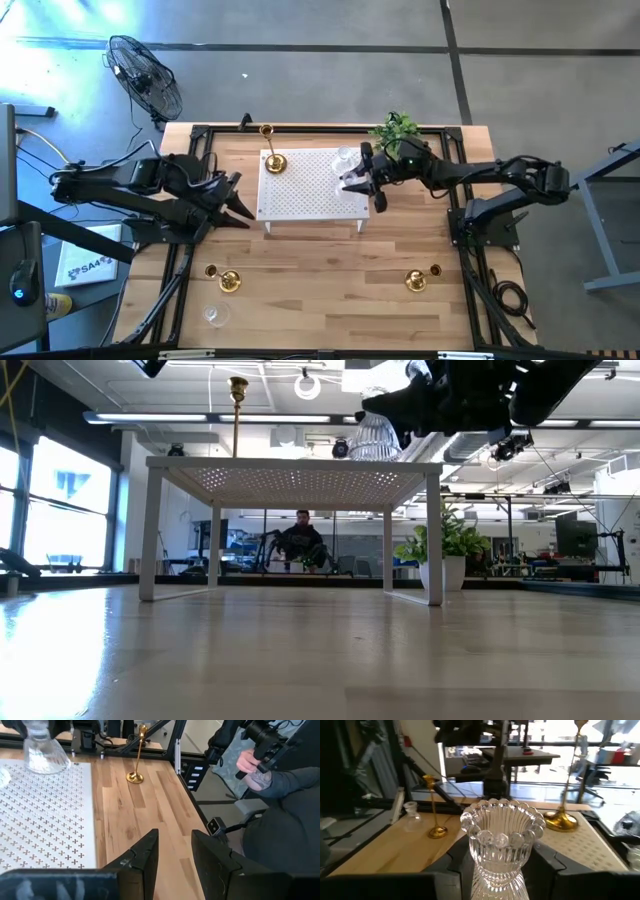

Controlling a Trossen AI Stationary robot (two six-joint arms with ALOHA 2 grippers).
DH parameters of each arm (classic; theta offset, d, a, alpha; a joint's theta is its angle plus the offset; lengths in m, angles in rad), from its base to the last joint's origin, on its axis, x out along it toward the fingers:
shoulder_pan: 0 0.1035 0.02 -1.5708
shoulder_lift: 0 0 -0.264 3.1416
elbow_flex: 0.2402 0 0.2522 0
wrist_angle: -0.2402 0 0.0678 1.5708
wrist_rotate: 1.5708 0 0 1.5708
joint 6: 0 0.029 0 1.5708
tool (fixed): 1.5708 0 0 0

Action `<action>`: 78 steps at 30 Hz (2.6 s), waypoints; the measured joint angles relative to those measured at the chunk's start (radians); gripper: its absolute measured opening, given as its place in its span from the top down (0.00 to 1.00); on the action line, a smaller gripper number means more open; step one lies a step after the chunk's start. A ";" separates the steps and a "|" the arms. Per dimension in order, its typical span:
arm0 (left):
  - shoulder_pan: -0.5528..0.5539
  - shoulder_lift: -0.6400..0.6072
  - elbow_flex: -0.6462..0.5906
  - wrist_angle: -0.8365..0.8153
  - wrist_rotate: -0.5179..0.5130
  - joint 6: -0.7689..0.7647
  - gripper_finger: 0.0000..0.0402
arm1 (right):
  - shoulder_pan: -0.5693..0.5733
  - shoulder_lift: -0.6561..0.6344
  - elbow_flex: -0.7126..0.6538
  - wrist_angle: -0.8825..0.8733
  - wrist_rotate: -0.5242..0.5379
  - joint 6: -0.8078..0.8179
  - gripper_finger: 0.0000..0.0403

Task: Pick & Place candle stick holders
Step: Put the top transparent glass candle holder on the shelf aligned with the other transparent glass candle holder

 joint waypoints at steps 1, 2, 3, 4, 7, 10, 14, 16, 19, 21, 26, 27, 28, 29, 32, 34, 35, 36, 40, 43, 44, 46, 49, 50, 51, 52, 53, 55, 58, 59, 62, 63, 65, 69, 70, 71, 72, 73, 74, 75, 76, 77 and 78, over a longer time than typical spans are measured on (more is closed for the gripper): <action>0.000 0.000 -0.002 -0.001 0.000 0.001 0.72 | 0.001 0.003 0.000 0.000 0.010 0.000 0.71; 0.000 0.000 -0.002 0.001 0.000 0.001 0.72 | 0.002 0.009 0.000 0.003 0.012 0.000 0.71; 0.000 0.000 -0.002 0.004 0.000 0.001 0.72 | 0.001 0.011 0.000 0.004 0.013 0.001 0.71; 0.000 0.000 -0.002 0.008 0.002 0.001 0.72 | 0.001 0.012 0.000 0.001 0.021 0.005 0.71; 0.000 0.000 -0.002 0.010 0.015 0.001 0.72 | 0.007 0.032 0.000 0.002 0.051 0.003 0.71; 0.000 0.000 -0.002 0.008 0.017 0.001 0.72 | 0.006 0.054 0.000 0.007 0.056 -0.001 0.71; 0.000 0.000 -0.002 0.008 0.017 -0.002 0.72 | 0.006 0.080 0.000 0.019 0.064 -0.001 0.71; 0.000 0.000 -0.002 0.007 0.017 -0.002 0.72 | 0.005 0.089 0.000 0.025 0.068 -0.001 0.71; 0.000 -0.001 -0.002 0.007 0.017 -0.002 0.72 | 0.005 0.094 0.000 0.032 0.075 -0.002 0.71; 0.000 0.000 -0.002 0.006 0.017 -0.002 0.72 | 0.005 0.094 0.000 0.032 0.087 -0.009 0.71; 0.000 0.000 -0.002 0.007 0.017 -0.002 0.72 | -0.008 0.094 0.000 0.031 0.096 -0.011 0.71; 0.000 0.000 -0.002 0.006 0.017 -0.002 0.72 | -0.013 0.094 0.000 0.031 0.098 -0.010 0.71; 0.000 0.000 -0.002 0.006 0.016 -0.002 0.72 | -0.018 0.094 0.000 0.031 0.099 -0.007 0.71; 0.000 0.000 -0.002 0.006 0.016 -0.002 0.72 | -0.022 0.094 0.000 0.030 0.099 -0.003 0.71; 0.000 0.000 -0.002 0.007 0.017 -0.002 0.72 | -0.028 0.094 0.000 0.030 0.099 -0.003 0.71; 0.000 0.000 -0.002 0.006 0.016 -0.002 0.72 | -0.028 0.094 0.000 0.030 0.099 -0.003 0.71; 0.000 0.000 -0.002 0.006 0.016 -0.002 0.72 | -0.028 0.094 0.000 0.030 0.099 -0.003 0.71; 0.000 0.000 -0.002 0.006 0.016 -0.002 0.72 | -0.028 0.094 0.000 0.030 0.099 -0.003 0.71; 0.000 0.000 -0.002 0.006 0.016 -0.002 0.72 | -0.030 0.094 0.000 0.029 0.113 -0.008 0.71; 0.000 0.000 -0.002 0.006 0.017 -0.003 0.72 | -0.041 0.094 0.000 0.028 0.117 -0.001 0.71; 0.000 0.000 -0.002 0.007 0.018 -0.003 0.72 | -0.042 0.094 0.000 0.028 0.117 0.001 0.71; 0.000 0.000 -0.002 0.006 0.020 -0.003 0.72 | -0.048 0.094 0.000 0.028 0.116 0.008 0.71; 0.000 0.000 -0.002 0.006 0.021 -0.003 0.72 | -0.053 0.094 0.000 0.028 0.114 0.008 0.71; 0.000 0.000 -0.002 0.006 0.021 -0.003 0.72 | -0.054 0.094 0.000 0.028 0.112 0.009 0.71; 0.000 0.000 -0.002 0.006 0.021 -0.003 0.72 | -0.054 0.094 0.000 0.028 0.110 0.013 0.71; 0.000 0.000 -0.002 0.006 0.021 -0.003 0.72 | -0.054 0.094 0.000 0.028 0.109 0.013 0.71; 0.000 0.000 -0.002 0.006 0.021 -0.003 0.72 | -0.054 0.094 0.000 0.028 0.109 0.013 0.71; 0.000 0.000 -0.002 0.006 0.021 -0.003 0.72 | -0.054 0.094 0.000 0.029 0.107 0.011 0.71; 0.000 0.000 -0.002 0.007 0.022 -0.003 0.72 | -0.054 0.094 0.001 0.030 0.107 0.011 0.71; 0.000 0.000 -0.002 0.006 0.022 -0.003 0.72 | -0.054 0.094 0.000 0.030 0.107 0.011 0.71; 0.000 0.000 -0.002 0.007 0.022 -0.003 0.72 | -0.054 0.094 0.000 0.030 0.113 0.011 0.71; 0.000 0.000 -0.002 0.006 0.022 -0.003 0.72 | -0.055 0.094 0.001 0.030 0.113 0.010 0.71; 0.000 0.000 -0.002 0.007 0.022 -0.003 0.72 | -0.060 0.094 0.000 0.030 0.113 0.012 0.71; 0.000 0.000 -0.002 0.006 0.022 -0.003 0.72 | -0.066 0.094 0.000 0.030 0.113 0.015 0.71; 0.000 0.000 -0.002 0.006 0.023 -0.003 0.72 | -0.066 0.094 0.000 0.030 0.112 0.016 0.71; 0.000 0.000 -0.002 0.007 0.023 -0.003 0.72 | -0.066 0.095 0.001 0.030 0.110 0.016 0.71; 0.000 0.000 -0.002 0.007 0.023 -0.003 0.72 | -0.066 0.095 0.000 0.030 0.109 0.016 0.71; 0.000 0.000 -0.002 0.006 0.023 -0.003 0.72 | -0.066 0.095 0.000 0.030 0.107 0.016 0.71; 0.000 0.000 -0.002 0.006 0.023 -0.003 0.72 | -0.066 0.095 0.001 0.030 0.107 0.017 0.71; 0.000 0.000 -0.002 0.007 0.023 -0.003 0.72 | -0.066 0.095 0.001 0.030 0.106 0.018 0.71; 0.000 0.000 -0.002 0.006 0.023 -0.003 0.72 | -0.066 0.095 0.000 0.030 0.106 0.018 0.71; 0.000 0.000 -0.002 0.007 0.023 -0.003 0.72 | -0.066 0.095 0.001 0.030 0.105 0.019 0.71; 0.000 0.000 -0.002 0.006 0.023 -0.003 0.72 | -0.066 0.095 0.001 0.030 0.103 0.018 0.71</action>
